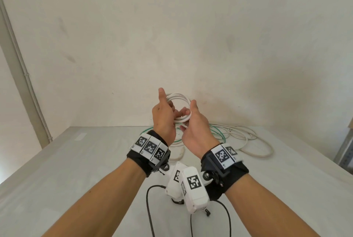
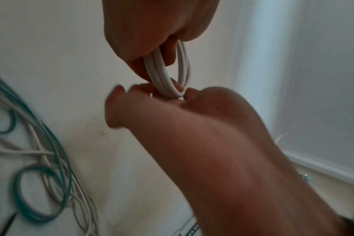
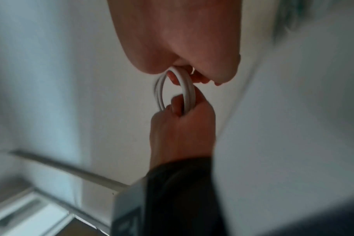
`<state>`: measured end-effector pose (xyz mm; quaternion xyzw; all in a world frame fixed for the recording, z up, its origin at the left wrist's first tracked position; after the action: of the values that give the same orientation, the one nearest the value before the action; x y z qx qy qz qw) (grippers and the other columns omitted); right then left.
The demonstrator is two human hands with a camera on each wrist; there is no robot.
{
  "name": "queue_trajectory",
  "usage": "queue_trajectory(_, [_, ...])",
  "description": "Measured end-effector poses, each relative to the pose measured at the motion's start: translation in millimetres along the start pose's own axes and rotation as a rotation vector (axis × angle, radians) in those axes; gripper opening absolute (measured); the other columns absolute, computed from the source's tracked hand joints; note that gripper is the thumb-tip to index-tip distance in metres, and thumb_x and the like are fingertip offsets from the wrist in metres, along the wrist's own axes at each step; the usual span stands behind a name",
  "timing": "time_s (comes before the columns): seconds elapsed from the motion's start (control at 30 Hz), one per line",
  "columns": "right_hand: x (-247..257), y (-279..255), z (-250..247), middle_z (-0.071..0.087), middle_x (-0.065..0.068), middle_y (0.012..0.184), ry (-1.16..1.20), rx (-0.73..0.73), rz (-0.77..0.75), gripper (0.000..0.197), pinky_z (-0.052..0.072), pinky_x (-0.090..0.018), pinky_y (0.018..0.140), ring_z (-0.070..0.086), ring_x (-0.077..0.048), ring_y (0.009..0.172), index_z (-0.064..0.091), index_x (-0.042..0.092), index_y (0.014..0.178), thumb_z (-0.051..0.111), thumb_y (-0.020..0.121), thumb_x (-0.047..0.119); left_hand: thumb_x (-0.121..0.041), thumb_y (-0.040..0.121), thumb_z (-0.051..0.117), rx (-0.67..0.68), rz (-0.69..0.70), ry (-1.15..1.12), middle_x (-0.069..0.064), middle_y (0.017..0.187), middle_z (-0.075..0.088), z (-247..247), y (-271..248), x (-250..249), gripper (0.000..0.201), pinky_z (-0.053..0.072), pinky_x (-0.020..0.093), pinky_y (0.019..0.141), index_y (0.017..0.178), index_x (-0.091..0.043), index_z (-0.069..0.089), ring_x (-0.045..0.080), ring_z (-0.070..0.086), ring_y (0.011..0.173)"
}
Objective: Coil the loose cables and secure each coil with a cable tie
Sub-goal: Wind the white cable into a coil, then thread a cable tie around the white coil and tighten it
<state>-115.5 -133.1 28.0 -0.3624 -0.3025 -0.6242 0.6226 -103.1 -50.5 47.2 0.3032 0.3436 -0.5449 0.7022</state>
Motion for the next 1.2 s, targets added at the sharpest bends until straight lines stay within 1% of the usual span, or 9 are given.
queue_trajectory(0.17, [20.2, 4.2, -15.2, 0.074, 0.004, 0.106, -0.715, 0.121, -0.045, 0.063, 0.04, -0.034, 0.088, 0.054, -0.015, 0.091, 0.076, 0.016, 0.093, 0.039, 0.103, 0.065, -0.05, 0.106, 0.045, -0.023, 0.084, 0.273, -0.004, 0.05, 0.034, -17.4, 19.7, -13.2, 0.053, 0.05, 0.035, 0.06, 0.067, -0.014, 0.044, 0.014, 0.035, 0.04])
queue_trajectory(0.27, [35.8, 6.0, -16.0, 0.076, 0.005, 0.09, -1.023, 0.105, -0.22, 0.079, 0.048, -0.036, 0.082, 0.062, -0.016, 0.082, 0.077, 0.008, 0.093, 0.042, 0.093, 0.078, -0.044, 0.106, 0.044, 0.047, 0.166, 0.493, -0.007, 0.05, 0.037, -19.1, 21.1, -15.8, 0.049, 0.041, 0.032, 0.057, 0.066, -0.015, 0.045, 0.015, 0.034, 0.043])
queue_trajectory(0.37, [52.2, 8.0, -16.5, 0.068, 0.007, 0.08, -1.17, 0.15, -0.428, 0.046, 0.052, -0.034, 0.079, 0.061, -0.012, 0.075, 0.072, 0.015, 0.089, 0.056, 0.1, 0.057, -0.04, 0.106, 0.038, 0.116, 0.188, 0.641, -0.007, 0.05, 0.042, -19.0, 17.0, -14.4, 0.049, 0.045, 0.033, 0.055, 0.068, -0.012, 0.048, 0.014, 0.037, 0.042])
queue_trajectory(0.5, [51.8, 14.0, -26.4, 0.073, -0.003, 0.079, -1.006, 0.469, -0.263, 0.025, 0.052, -0.027, 0.069, 0.061, -0.016, 0.071, 0.073, 0.001, 0.107, 0.065, 0.102, 0.024, -0.026, 0.104, 0.034, 0.186, 0.109, 0.659, -0.005, 0.051, 0.038, -24.6, 9.2, -10.0, 0.038, 0.036, 0.026, 0.042, 0.07, -0.013, 0.045, 0.016, 0.032, 0.046])
queue_trajectory(0.6, [46.8, 13.8, -39.6, 0.073, -0.012, 0.088, -0.918, 0.537, -0.205, 0.025, 0.055, -0.027, 0.076, 0.062, -0.024, 0.084, 0.072, -0.001, 0.109, 0.066, 0.101, 0.022, -0.024, 0.103, 0.037, 0.232, 0.011, 0.606, -0.006, 0.052, 0.033, -28.5, 5.2, -1.6, 0.036, 0.031, 0.024, 0.041, 0.068, -0.015, 0.04, 0.015, 0.026, 0.044])
queue_trajectory(0.83, [29.6, 23.4, -68.2, 0.077, -0.02, 0.097, -0.873, 0.358, -0.048, 0.043, 0.058, -0.027, 0.067, 0.07, -0.021, 0.077, 0.074, 0.001, 0.108, 0.06, 0.103, 0.042, -0.024, 0.103, 0.04, 0.189, 0.009, 0.657, -0.003, 0.053, 0.031, -41.0, 7.0, 26.2, 0.04, 0.031, 0.024, 0.042, 0.064, -0.016, 0.04, 0.014, 0.027, 0.042])
queue_trajectory(0.93, [16.7, 44.2, -97.2, 0.076, -0.011, 0.085, -1.349, 0.211, -0.092, 0.032, 0.061, -0.029, 0.064, 0.069, -0.02, 0.07, 0.075, 0.002, 0.096, 0.061, 0.103, 0.03, -0.022, 0.102, 0.038, 0.163, 0.014, 0.682, -0.004, 0.051, 0.032, -45.3, 7.9, 34.4, 0.038, 0.032, 0.025, 0.044, 0.065, -0.015, 0.039, 0.014, 0.027, 0.043])
queue_trajectory(1.03, [-12.4, 52.9, -120.5, 0.074, -0.017, 0.108, -1.861, 0.235, 0.076, 0.029, 0.062, -0.039, 0.087, 0.073, -0.028, 0.092, 0.07, 0.002, 0.113, 0.068, 0.098, 0.026, -0.023, 0.102, 0.036, 0.144, -0.003, 0.697, -0.005, 0.051, 0.034, -48.4, 8.8, 42.4, 0.033, 0.036, 0.027, 0.046, 0.071, -0.013, 0.041, 0.015, 0.028, 0.047])
queue_trajectory(1.2, [-46.5, 61.9, -137.4, 0.07, -0.021, 0.123, -2.022, 0.227, 0.145, 0.031, 0.058, -0.04, 0.094, 0.07, -0.036, 0.112, 0.067, 0.004, 0.122, 0.07, 0.096, 0.02, -0.032, 0.109, 0.032, 0.14, -0.033, 0.663, -0.005, 0.054, 0.035, -53.3, 13.0, 53.1, 0.036, 0.039, 0.027, 0.047, 0.083, -0.011, 0.043, 0.015, 0.031, 0.049])
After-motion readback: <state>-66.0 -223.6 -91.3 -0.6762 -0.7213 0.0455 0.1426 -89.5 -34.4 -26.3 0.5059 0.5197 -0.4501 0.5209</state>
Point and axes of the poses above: each hand's wrist, its own y-axis towards the middle knuckle, its own z-axis out of the palm, x = y × z, the point moved 3 cm from there along y, towards the middle knuckle
